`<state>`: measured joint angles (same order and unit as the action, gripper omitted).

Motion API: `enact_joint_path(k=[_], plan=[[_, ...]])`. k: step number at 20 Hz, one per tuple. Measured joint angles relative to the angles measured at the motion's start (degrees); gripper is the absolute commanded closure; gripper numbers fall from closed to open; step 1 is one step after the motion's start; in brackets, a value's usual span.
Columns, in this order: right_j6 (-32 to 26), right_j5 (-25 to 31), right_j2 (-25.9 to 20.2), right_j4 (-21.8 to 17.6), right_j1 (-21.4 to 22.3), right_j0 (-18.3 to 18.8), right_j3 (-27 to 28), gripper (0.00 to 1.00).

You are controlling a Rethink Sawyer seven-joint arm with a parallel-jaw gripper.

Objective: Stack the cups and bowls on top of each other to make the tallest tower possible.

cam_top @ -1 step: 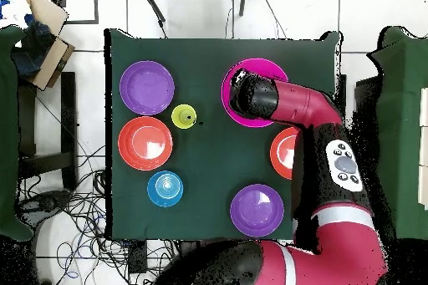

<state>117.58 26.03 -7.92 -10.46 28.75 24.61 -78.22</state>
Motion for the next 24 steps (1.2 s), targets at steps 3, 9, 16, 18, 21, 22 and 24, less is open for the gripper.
enact_joint_path(k=[3,9,16,18,21,22,24], plan=[[0.0,0.0,0.0,-1.3,1.0,0.7,-1.0,1.00],[0.0,0.0,-0.1,-3.5,1.9,2.2,-1.4,1.00],[0.0,0.0,-1.1,-4.1,2.6,4.2,-2.4,1.00],[0.0,0.0,-1.3,-4.1,2.7,4.5,-2.7,1.00],[0.0,0.0,-1.7,-4.3,2.7,4.9,-3.0,1.00],[0.0,0.0,-1.9,-4.5,2.7,5.0,-3.1,1.00],[0.0,0.0,-2.3,-4.8,2.7,5.2,-3.3,1.00]])
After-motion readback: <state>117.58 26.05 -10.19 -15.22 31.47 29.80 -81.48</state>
